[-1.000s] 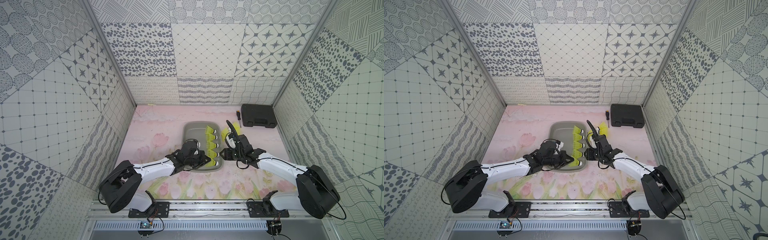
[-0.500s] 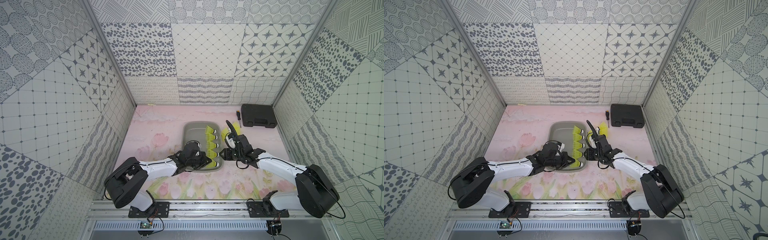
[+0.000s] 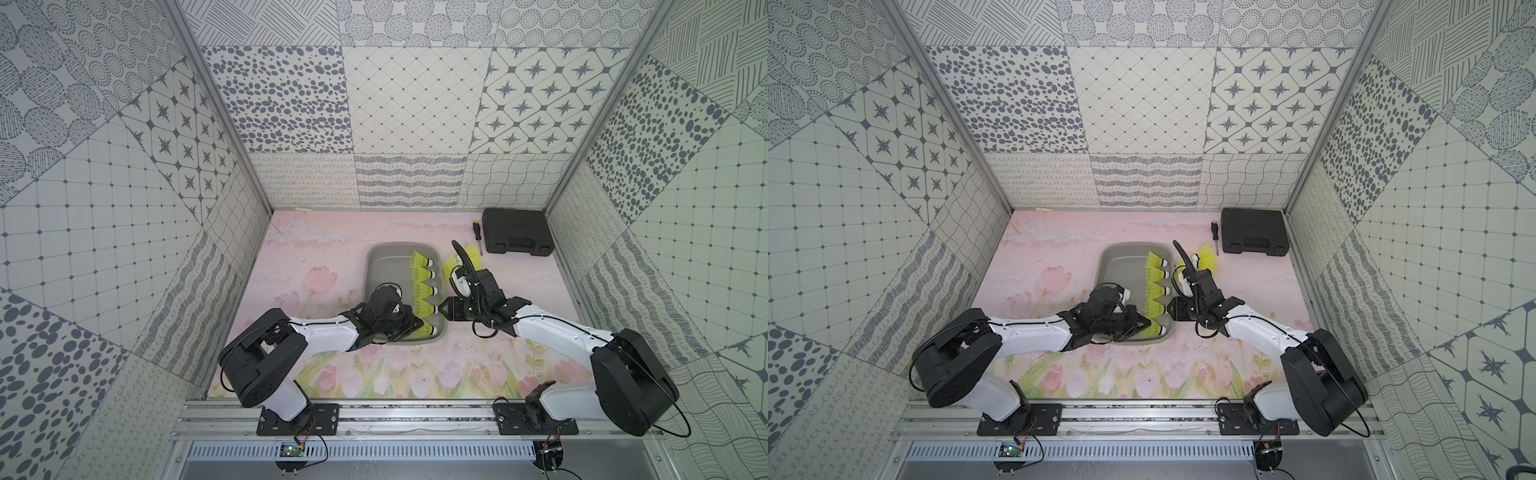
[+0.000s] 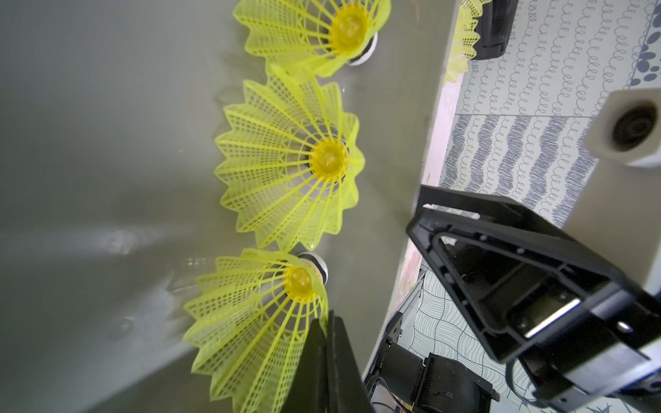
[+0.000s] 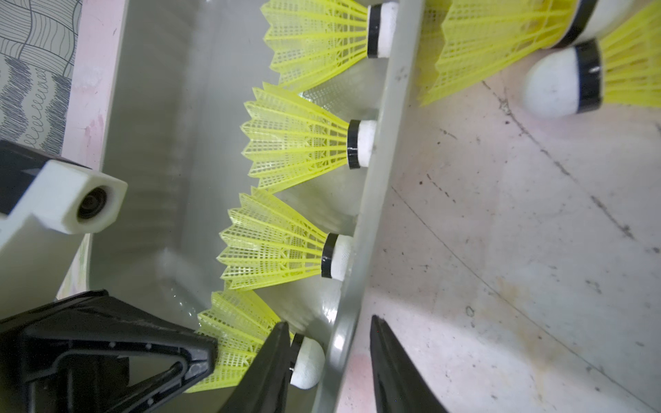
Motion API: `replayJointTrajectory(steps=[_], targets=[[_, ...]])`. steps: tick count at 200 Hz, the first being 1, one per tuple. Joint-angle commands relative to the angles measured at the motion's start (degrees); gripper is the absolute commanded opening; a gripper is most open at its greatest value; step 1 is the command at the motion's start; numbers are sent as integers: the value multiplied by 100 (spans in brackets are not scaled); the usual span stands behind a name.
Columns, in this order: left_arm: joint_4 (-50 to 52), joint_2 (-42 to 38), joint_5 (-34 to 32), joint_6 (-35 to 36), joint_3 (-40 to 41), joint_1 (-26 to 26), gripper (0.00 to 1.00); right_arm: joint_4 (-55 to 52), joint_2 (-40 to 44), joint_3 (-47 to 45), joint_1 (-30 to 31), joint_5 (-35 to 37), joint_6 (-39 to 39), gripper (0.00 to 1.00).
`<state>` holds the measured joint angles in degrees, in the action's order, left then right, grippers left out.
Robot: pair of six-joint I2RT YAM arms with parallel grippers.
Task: Put the shuttlecocks into the storage box
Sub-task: Place the shuttlecock in the storage box.
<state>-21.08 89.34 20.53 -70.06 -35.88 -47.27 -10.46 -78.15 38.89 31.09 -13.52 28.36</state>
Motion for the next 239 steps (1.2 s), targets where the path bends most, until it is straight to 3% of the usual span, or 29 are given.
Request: replayJointTrajectory(steps=[1, 79, 161, 206, 239], targets=[[-362, 106, -28, -5, 11, -38, 0, 149, -34, 59, -12, -17, 21, 40], [-398, 201, -4, 70, -15, -42, 11, 111, -14, 83, -7, -21, 1, 40], [234, -191, -298, 480, -42, -83, 37, 70, 53, 74, -7, 31, -22, 40], [601, -366, -436, 678, -86, -78, 38, 70, 48, 65, -7, 9, -23, 40], [585, -295, -336, 745, -156, -75, 28, 70, 63, 53, -7, 30, -23, 40]])
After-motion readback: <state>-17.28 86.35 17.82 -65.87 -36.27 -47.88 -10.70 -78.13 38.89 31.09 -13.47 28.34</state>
